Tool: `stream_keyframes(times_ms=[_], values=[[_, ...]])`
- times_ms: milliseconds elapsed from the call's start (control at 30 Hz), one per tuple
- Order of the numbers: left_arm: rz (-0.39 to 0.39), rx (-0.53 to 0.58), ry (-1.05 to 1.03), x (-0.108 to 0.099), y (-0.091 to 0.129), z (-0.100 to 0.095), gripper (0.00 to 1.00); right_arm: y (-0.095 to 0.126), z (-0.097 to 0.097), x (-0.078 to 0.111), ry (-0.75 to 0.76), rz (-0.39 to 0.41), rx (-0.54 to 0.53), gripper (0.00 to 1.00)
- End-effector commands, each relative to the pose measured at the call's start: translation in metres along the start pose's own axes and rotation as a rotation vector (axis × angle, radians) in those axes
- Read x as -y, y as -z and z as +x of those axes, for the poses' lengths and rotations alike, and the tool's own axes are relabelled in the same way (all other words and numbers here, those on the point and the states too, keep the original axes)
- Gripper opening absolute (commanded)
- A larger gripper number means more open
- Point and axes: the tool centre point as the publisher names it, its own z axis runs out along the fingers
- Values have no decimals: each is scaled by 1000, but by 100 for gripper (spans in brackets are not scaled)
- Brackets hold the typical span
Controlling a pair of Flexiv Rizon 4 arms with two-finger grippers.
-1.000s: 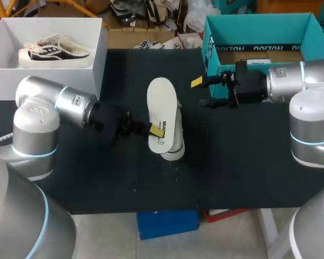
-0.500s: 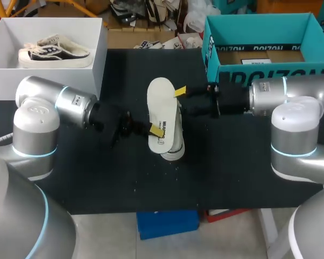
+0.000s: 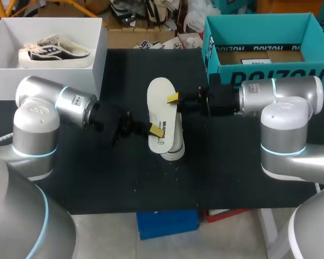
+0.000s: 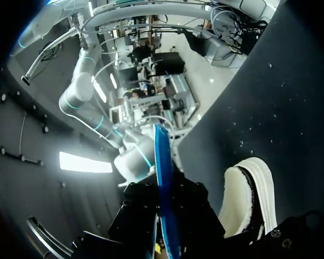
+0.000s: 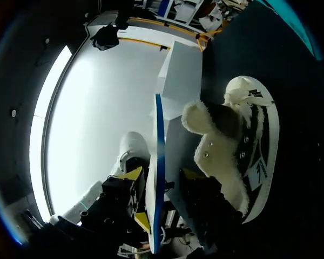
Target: Take the shoe out of the shoebox, open the shoe tongue, remove and reinsert the insole, then place the shoe into the shoebox
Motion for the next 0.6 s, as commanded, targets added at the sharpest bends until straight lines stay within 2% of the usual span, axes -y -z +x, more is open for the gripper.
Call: stream_keyframes(times_ms=[33,100,133,267,300,333,433,600], values=[[-3,-3,-3,0,-1,0,0,-5,-5,-3,-9,5,8,13],[-3,-3,-3,0,-1,0,0,-3,-7,-3,-13,6,9,10],[-3,-3,-3,0,-1,0,0,-2,-7,-3,-15,4,11,1],[-3,-3,-3,0,-1,0,0,-1,-8,-3,-17,7,19,0],[-3,-3,-3,0,-1,0,17,-1,-8,-3,-17,7,19,0],[-3,-3,-3,0,-1,0,100,-1,-8,-3,-17,7,19,0],[3,-109,16,3,0,-7,100,-1,-8,-3,-17,7,19,0],[-12,-419,104,17,13,-22,100,-1,-8,-3,-17,7,19,0]])
